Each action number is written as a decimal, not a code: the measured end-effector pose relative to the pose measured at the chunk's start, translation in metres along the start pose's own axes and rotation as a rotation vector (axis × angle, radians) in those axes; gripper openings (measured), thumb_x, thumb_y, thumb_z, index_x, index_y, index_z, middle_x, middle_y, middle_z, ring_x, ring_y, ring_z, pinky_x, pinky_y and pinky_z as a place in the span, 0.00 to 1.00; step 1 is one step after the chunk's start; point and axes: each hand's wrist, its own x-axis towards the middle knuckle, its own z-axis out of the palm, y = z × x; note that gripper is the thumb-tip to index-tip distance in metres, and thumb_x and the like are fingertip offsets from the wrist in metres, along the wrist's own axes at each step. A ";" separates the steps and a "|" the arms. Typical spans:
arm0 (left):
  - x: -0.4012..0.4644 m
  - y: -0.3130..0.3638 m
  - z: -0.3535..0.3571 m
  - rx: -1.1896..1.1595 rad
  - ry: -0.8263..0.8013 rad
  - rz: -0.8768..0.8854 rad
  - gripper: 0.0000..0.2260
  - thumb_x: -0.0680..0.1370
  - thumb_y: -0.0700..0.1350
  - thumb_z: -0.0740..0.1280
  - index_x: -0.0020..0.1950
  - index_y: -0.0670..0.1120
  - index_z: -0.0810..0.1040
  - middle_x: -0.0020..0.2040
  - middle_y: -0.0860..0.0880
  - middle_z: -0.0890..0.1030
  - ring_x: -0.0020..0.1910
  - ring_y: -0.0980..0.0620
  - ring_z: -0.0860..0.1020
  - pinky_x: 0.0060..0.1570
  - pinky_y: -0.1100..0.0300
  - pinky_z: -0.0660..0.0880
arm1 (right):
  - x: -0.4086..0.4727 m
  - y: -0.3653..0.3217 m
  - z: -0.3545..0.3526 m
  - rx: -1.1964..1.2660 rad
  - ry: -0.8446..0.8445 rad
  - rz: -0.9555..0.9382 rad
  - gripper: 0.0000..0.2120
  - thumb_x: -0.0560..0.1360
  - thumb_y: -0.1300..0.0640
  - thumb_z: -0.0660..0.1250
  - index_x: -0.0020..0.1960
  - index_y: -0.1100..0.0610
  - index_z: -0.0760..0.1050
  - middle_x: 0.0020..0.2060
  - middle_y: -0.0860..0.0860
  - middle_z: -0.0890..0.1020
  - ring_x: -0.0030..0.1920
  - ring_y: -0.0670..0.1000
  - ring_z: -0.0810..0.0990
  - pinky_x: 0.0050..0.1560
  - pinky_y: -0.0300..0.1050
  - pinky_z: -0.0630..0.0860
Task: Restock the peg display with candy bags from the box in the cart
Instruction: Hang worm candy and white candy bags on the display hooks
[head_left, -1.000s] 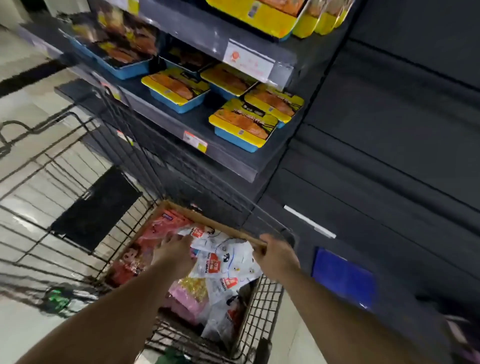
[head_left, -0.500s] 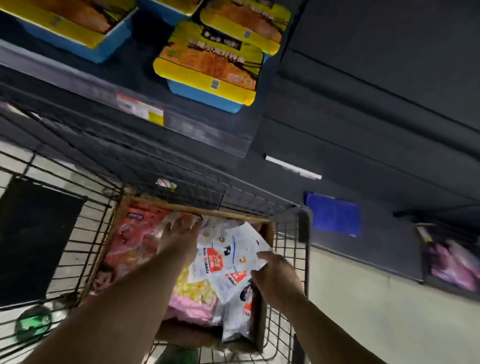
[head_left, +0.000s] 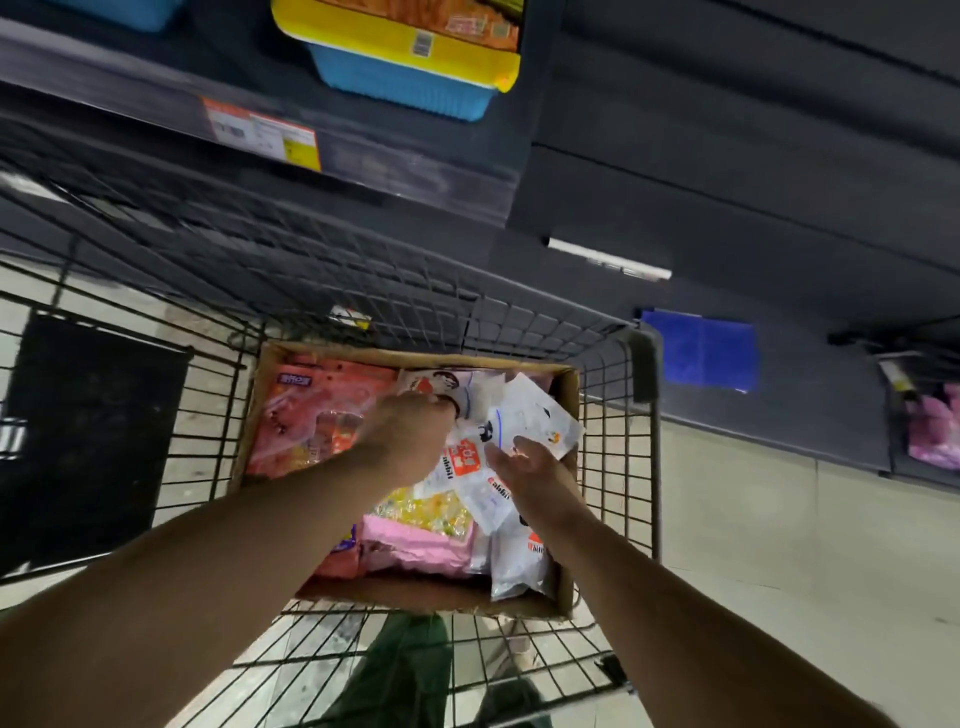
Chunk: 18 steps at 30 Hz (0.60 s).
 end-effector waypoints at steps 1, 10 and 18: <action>-0.004 0.008 0.002 -0.041 0.058 0.080 0.09 0.78 0.40 0.62 0.53 0.49 0.80 0.48 0.48 0.84 0.47 0.46 0.81 0.51 0.55 0.72 | 0.001 -0.005 0.004 0.160 -0.015 0.067 0.31 0.77 0.37 0.64 0.74 0.50 0.66 0.67 0.51 0.74 0.66 0.55 0.74 0.61 0.50 0.73; 0.028 0.004 0.044 -0.694 0.255 0.010 0.11 0.74 0.49 0.72 0.54 0.45 0.83 0.52 0.46 0.83 0.53 0.45 0.81 0.51 0.51 0.78 | 0.013 0.022 -0.004 0.160 0.235 0.148 0.15 0.82 0.49 0.59 0.59 0.59 0.75 0.41 0.53 0.79 0.39 0.51 0.78 0.31 0.40 0.70; 0.052 -0.006 0.078 -0.220 -0.045 -0.144 0.21 0.83 0.55 0.60 0.75 0.50 0.70 0.74 0.46 0.71 0.70 0.45 0.71 0.62 0.60 0.69 | 0.006 0.053 -0.016 0.275 0.174 0.172 0.09 0.82 0.49 0.58 0.47 0.51 0.73 0.42 0.55 0.82 0.43 0.53 0.82 0.49 0.53 0.82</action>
